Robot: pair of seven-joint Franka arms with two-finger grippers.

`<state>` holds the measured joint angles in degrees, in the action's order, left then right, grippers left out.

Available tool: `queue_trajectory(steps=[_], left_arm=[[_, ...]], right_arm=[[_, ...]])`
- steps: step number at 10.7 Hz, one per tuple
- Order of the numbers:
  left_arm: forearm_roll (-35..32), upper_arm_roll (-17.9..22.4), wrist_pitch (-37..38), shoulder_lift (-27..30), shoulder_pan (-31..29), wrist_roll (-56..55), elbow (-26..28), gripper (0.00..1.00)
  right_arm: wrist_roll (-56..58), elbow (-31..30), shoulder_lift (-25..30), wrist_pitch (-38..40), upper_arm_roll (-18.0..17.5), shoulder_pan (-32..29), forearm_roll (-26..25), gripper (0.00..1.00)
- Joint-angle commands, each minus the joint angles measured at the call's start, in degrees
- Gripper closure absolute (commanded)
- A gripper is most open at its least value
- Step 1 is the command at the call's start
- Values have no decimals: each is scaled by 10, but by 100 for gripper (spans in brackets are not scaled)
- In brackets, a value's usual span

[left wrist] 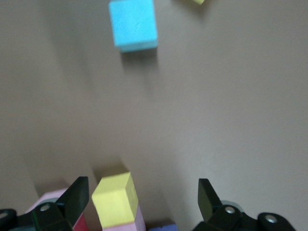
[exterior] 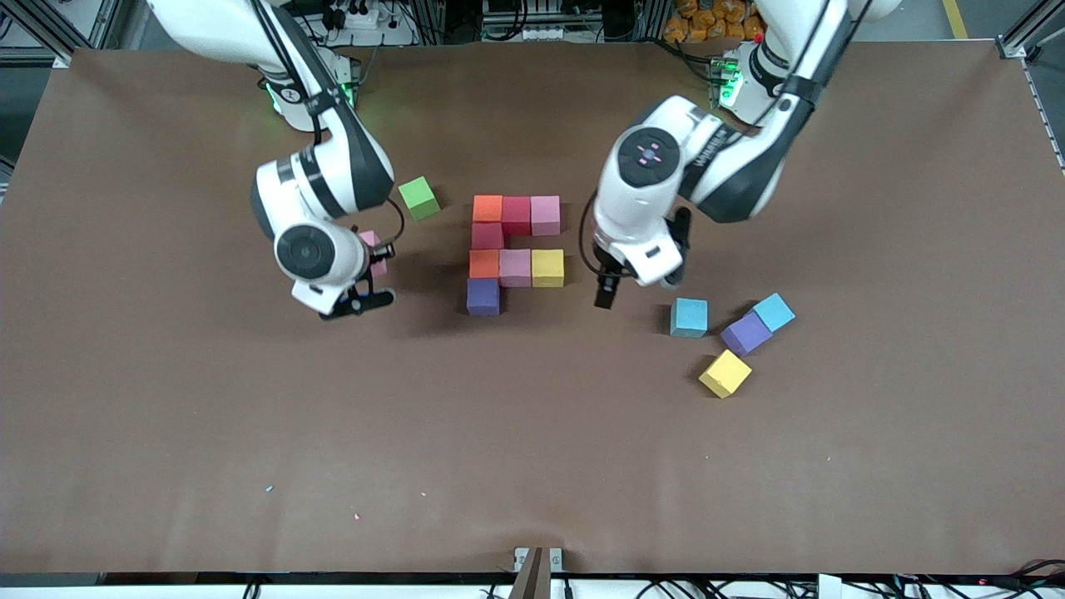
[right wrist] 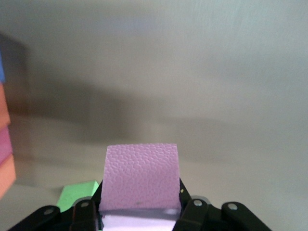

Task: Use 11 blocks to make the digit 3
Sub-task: 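Carry the pink cube with the right gripper while the left gripper grasps yellow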

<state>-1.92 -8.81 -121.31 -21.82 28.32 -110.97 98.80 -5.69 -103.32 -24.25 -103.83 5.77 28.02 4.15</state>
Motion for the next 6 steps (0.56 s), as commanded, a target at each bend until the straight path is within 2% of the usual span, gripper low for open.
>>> queue_trajectory(steps=[1, 2, 4, 6], left_arm=[[-12, -4, 8, 9, -42, 97, 4, 0], [-12, -4, 8, 5, -65, 151, 3, 0], [-64, -5, 7, -9, -105, 240, 2, 0], [-83, -5, 7, -44, -126, 317, -25, 0]], right_arm=[[11, 173, -127, 52, -6, -17, 29, 97], [11, 221, -165, 59, -5, -26, 35, 99], [13, 314, -230, 61, -6, -42, 35, 100], [7, 370, -276, 61, -6, -46, 37, 100]])
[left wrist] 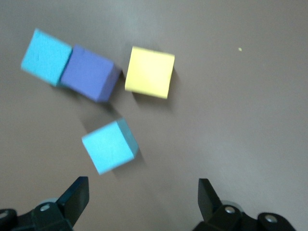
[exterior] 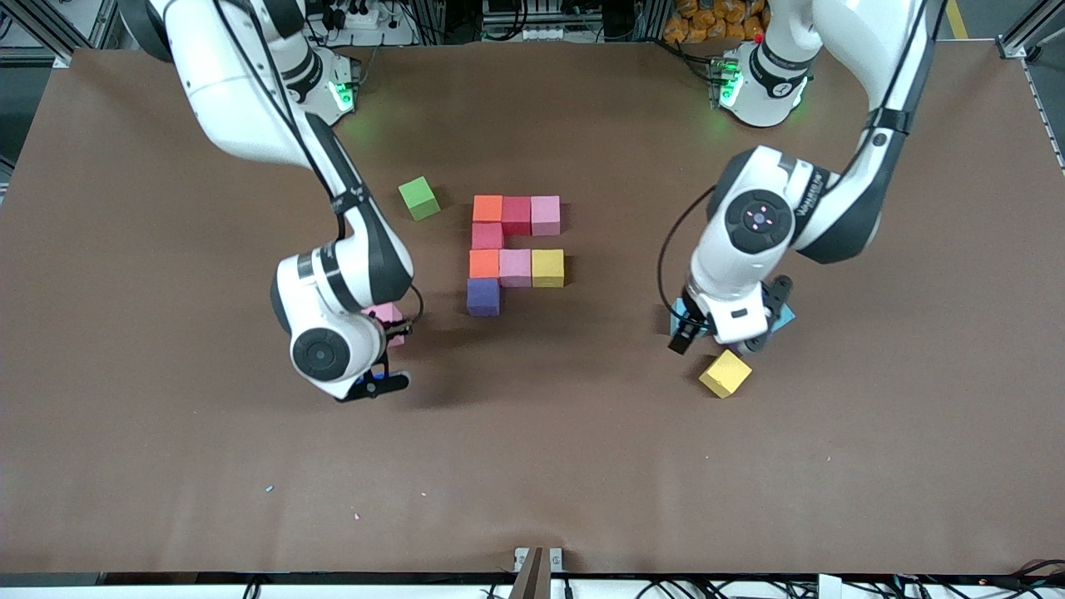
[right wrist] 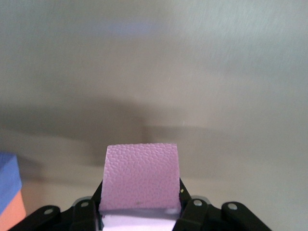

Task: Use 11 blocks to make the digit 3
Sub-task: 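Carry the pink cube with the right gripper while the left gripper grasps yellow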

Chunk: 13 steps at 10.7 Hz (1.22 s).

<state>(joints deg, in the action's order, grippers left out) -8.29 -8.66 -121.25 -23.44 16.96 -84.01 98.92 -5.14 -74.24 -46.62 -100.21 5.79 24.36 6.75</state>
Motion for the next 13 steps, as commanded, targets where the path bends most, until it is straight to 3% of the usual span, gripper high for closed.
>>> queue_trajectory(steps=[1, 5, 9, 13], left_arm=[[-19, -7, 7, -42, -22, 81, -37, 0], [-16, -7, 1, -104, -57, 183, -83, 0], [-17, -6, -50, -151, -83, 203, -102, 0], [-16, -6, -70, -169, -95, 208, -102, 0]], right_arm=[[-11, 106, -73, 24, -6, -10, 12, 100], [-86, 173, -133, -11, -20, 2, 48, 100], [-177, 179, -148, -67, -70, 11, 52, 100], [-218, 179, -148, -67, -70, 37, 51, 100]])
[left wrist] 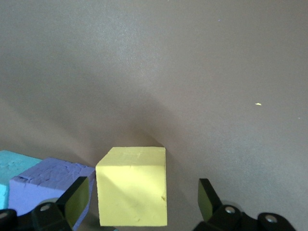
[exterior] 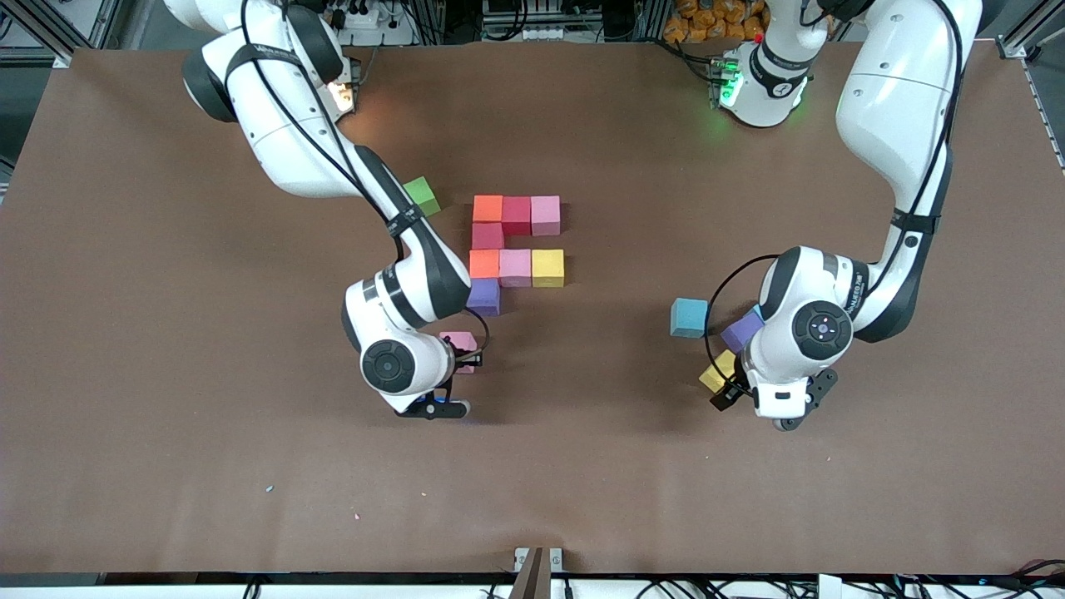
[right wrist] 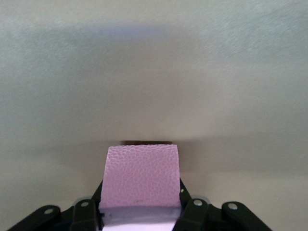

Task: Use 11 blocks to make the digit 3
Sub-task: 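Carry the pink cube with the right gripper while the left gripper grasps yellow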

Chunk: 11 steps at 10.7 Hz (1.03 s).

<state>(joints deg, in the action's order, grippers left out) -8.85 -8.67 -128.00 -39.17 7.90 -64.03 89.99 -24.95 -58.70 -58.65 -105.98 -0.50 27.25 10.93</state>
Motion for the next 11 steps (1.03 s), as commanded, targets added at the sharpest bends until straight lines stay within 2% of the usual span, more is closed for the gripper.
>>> queue_trajectory(steps=[1, 6, 11], left_arm=[[-13, -6, -11, -14, -5, 8, -11, 0], [-13, -6, -23, -30, -6, 7, -8, 0], [-13, -6, -13, -18, -6, 3, -8, 0]], right_arm=[[-21, 23, -28, -8, -6, 14, 8, 100], [-26, 11, -30, 2, -3, 39, 2, 100], [-44, 10, -31, 22, -3, 47, 2, 100]])
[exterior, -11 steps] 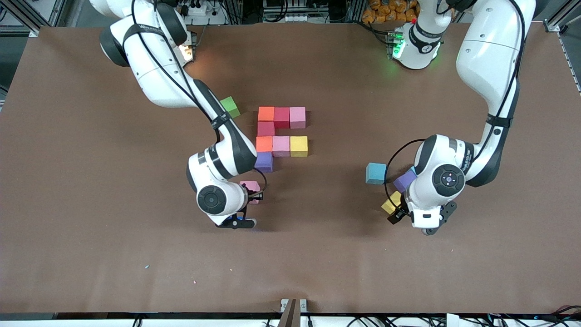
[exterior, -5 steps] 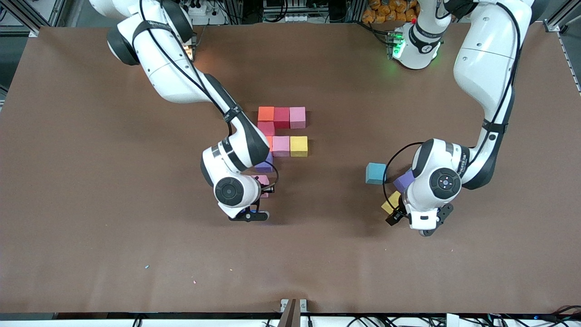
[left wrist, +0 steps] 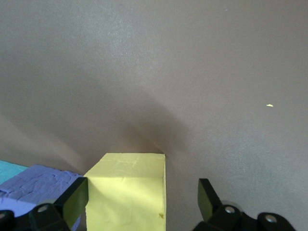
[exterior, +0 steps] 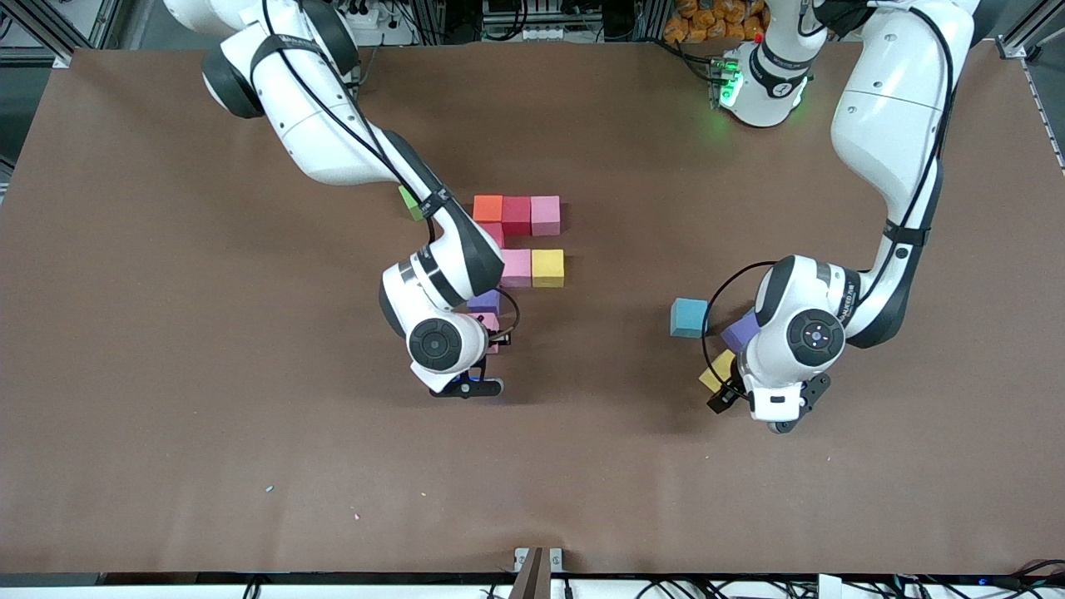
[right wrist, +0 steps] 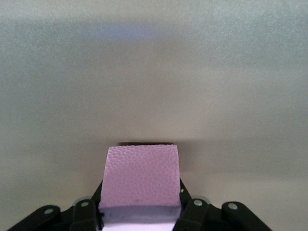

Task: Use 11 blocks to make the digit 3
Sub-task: 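Place the pink cube with the right gripper while the left gripper carries yellow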

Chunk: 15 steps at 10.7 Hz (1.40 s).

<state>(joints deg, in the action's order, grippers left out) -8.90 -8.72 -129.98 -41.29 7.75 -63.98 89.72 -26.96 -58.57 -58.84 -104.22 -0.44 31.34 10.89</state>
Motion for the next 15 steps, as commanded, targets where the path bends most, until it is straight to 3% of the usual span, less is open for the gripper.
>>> queue_trajectory(steps=[1, 11, 12, 13, 14, 15], left_arm=[[-13, -5, 17, 6, -5, 3, -7, 0], [-22, -5, 34, -12, -2, 3, -2, 0], [-24, -5, 32, -14, -3, 3, -3, 0], [-24, -5, 32, -17, -3, 3, -3, 7], [-23, -5, 31, -19, -2, 2, -5, 45], [-23, -5, 31, -20, 2, 0, -6, 77]], right_arm=[[-26, 10, -29, 9, -4, 7, 3, 100], [-43, 9, -35, 12, -4, 14, 4, 100], [-43, 9, -35, 12, -4, 15, 3, 80], [-42, 9, -34, 12, -4, 17, 3, 1], [-44, 9, -32, 14, -4, 18, 3, 0], [-45, 9, -26, 16, -4, 16, 3, 0]])
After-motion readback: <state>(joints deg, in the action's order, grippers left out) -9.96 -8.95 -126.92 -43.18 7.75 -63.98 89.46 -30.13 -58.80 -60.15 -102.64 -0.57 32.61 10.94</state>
